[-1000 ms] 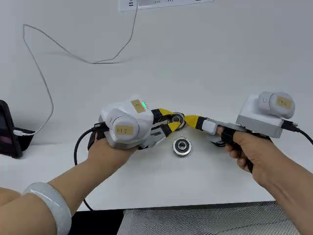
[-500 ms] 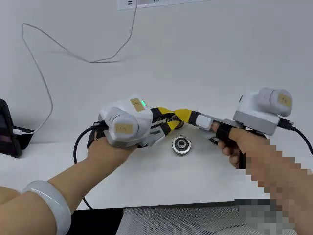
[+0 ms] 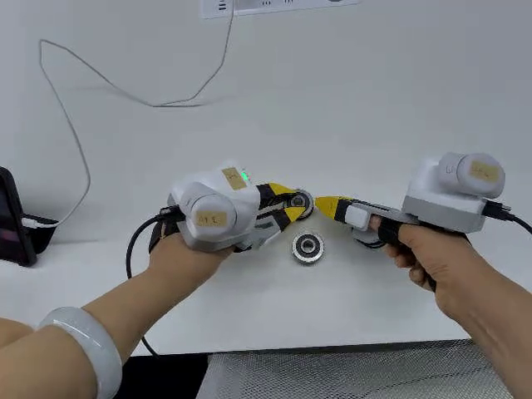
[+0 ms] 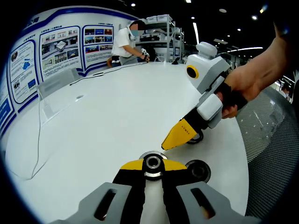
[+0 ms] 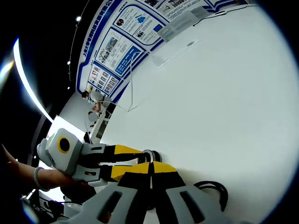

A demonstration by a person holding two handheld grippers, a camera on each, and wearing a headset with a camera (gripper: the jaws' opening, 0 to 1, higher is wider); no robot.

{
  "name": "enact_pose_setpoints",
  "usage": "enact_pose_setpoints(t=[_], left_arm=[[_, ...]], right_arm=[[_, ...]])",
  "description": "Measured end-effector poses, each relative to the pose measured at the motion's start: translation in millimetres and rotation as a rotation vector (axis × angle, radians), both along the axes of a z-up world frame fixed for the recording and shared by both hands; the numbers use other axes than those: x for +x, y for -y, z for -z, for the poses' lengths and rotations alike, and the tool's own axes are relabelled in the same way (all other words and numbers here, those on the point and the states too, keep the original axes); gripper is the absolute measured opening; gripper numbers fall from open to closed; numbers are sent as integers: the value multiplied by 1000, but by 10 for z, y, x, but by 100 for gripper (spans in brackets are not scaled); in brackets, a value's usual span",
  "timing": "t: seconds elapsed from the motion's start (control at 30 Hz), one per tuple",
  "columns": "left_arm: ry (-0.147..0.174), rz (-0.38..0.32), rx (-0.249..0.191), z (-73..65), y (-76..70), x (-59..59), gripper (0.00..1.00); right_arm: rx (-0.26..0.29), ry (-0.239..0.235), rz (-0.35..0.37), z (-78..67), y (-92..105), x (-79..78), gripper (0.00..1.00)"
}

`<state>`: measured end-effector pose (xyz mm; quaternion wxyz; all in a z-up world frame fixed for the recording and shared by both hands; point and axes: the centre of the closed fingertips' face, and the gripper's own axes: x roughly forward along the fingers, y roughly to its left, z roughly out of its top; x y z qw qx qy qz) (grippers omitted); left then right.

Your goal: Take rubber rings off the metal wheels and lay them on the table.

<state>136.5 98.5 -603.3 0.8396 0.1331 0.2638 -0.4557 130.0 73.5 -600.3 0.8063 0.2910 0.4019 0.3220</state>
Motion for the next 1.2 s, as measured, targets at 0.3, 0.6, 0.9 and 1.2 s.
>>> enact_pose_setpoints(t=[0.3, 0.6, 0.9, 1.2], left_arm=[[0, 0, -1, 5, -4, 9, 12], [1, 0, -2, 7, -8, 18, 12], [2, 0, -3, 9, -12, 20, 13], [2, 0, -4, 10, -11, 13, 13]], right_arm=[[-6, -15, 4, 58, -24, -13, 12], [36, -47, 34, 92, -56, 15, 17], [85, -83, 66, 104, -75, 10, 17], [103, -87, 62, 76, -99, 8, 17]])
